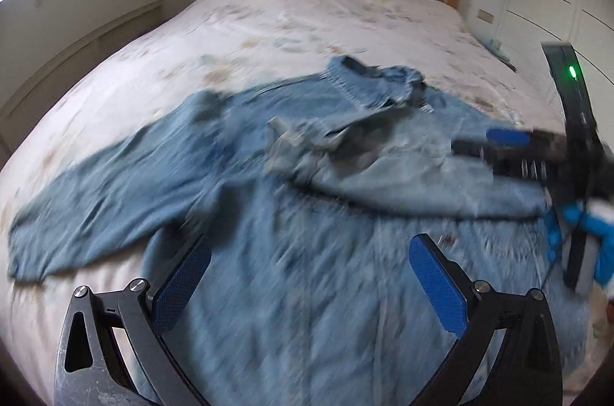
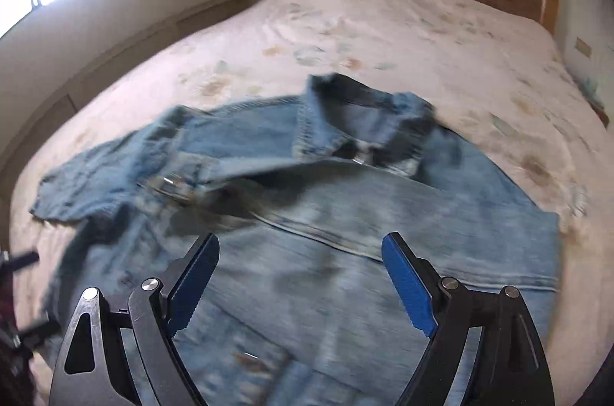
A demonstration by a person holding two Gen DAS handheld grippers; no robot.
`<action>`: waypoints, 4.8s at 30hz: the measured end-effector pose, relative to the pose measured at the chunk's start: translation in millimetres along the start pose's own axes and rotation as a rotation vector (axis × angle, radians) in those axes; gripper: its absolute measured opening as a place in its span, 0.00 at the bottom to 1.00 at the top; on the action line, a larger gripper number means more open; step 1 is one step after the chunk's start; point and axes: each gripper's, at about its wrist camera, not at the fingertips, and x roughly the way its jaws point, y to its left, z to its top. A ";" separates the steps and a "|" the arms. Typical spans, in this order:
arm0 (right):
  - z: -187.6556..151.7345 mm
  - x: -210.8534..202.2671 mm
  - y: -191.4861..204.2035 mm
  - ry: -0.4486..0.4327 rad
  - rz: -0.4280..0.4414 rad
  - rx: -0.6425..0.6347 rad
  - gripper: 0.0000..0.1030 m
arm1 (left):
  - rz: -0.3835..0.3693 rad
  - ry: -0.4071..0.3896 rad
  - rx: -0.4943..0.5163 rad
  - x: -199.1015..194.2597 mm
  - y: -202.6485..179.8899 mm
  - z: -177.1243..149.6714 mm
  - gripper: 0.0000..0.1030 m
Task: Fold large clothes
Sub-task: 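Lay the sleeve flat across the back, open the right tool and withdraw, then move the left tool to the cuff of the other sleeve, then grasp the sleeve cuff with the left tool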
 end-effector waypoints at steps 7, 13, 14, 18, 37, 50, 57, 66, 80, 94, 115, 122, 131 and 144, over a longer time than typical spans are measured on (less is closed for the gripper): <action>-38.6 27.4 -56.4 0.139 -0.045 -0.006 0.85 | -0.033 0.070 0.079 110.9 -42.0 46.7 0.99; -67.0 15.0 -90.7 0.176 -0.049 -0.058 0.85 | 0.051 0.092 0.156 146.3 -31.3 43.2 0.99; -70.9 10.7 -98.2 0.180 -0.050 -0.052 0.85 | 0.051 0.092 0.156 144.7 -30.6 45.3 0.99; -70.8 -10.6 -110.8 0.163 -0.084 -0.049 0.85 | 0.009 0.024 0.134 120.8 -32.8 61.4 0.99; -20.7 47.5 -154.5 0.164 -0.178 0.071 0.85 | 0.041 0.098 0.021 190.4 18.3 101.0 0.99; -73.8 -60.1 -98.8 0.060 -0.202 0.141 0.85 | 0.064 -0.063 0.015 67.3 38.8 68.9 0.99; -98.3 -116.8 -63.1 0.024 -0.212 0.197 0.85 | 0.046 -0.057 -0.004 -1.1 58.4 36.6 0.99; -121.5 -192.4 -26.9 -0.047 -0.241 0.274 0.85 | 0.004 -0.086 -0.021 -91.4 61.4 -9.9 0.99; -167.6 -286.7 47.9 -0.126 -0.285 0.258 0.90 | -0.054 -0.131 -0.025 -166.4 46.9 -104.5 0.99; -191.3 -319.8 71.3 -0.176 -0.306 0.300 1.00 | -0.132 -0.084 -0.233 -165.4 130.8 -131.9 0.99; -206.9 -240.6 42.1 -0.008 -0.340 0.354 1.00 | -0.027 -0.051 -0.840 -57.8 355.8 -130.3 0.81; -205.8 -228.8 31.4 0.023 -0.360 0.361 1.00 | -0.137 -0.181 -1.025 -48.7 399.0 -140.3 0.77; -199.8 -217.4 34.0 0.056 -0.364 0.314 1.00 | -0.316 -0.299 -1.252 -41.1 451.3 -156.8 0.29; -204.9 -209.2 27.1 0.055 -0.335 0.302 1.00 | -0.216 -0.236 -1.166 -71.8 467.4 -102.7 0.03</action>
